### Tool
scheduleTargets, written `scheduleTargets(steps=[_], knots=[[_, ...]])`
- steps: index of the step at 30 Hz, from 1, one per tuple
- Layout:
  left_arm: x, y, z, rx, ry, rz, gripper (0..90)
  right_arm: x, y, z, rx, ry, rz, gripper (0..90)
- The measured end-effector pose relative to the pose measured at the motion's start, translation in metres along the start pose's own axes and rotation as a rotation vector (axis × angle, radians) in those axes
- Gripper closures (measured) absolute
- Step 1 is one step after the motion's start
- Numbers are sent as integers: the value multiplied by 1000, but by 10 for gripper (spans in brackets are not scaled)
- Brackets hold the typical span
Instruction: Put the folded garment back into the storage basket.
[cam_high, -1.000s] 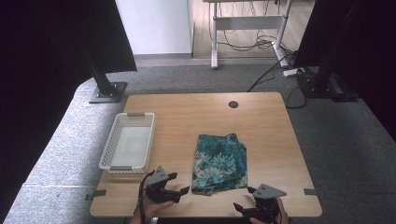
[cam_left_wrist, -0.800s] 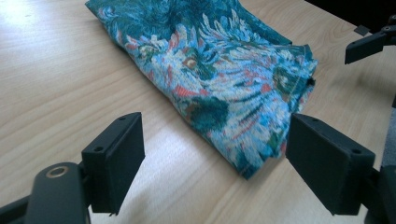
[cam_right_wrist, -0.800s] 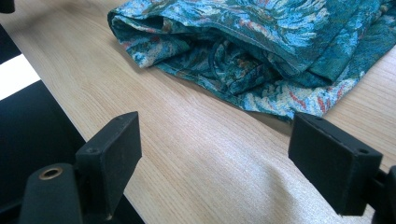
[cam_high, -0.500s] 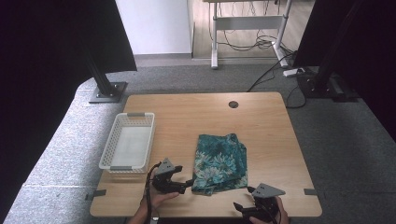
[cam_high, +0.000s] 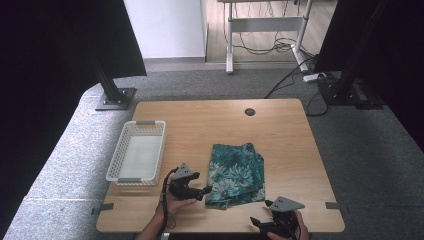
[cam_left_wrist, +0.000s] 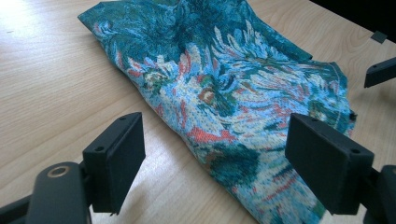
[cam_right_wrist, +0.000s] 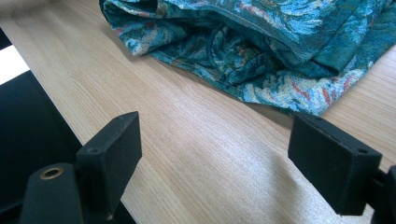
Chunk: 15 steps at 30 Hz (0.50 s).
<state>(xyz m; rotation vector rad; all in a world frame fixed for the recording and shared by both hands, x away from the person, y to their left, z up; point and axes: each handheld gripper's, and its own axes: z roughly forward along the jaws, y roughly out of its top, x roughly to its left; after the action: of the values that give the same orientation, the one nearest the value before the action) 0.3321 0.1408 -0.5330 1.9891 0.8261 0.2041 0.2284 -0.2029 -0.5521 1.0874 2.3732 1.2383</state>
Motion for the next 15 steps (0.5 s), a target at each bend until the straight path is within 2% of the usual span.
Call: scheduleTargets(steps=[15], knots=[[13, 12, 14, -4, 5, -8, 193, 1, -3, 1, 15, -7, -1, 170]])
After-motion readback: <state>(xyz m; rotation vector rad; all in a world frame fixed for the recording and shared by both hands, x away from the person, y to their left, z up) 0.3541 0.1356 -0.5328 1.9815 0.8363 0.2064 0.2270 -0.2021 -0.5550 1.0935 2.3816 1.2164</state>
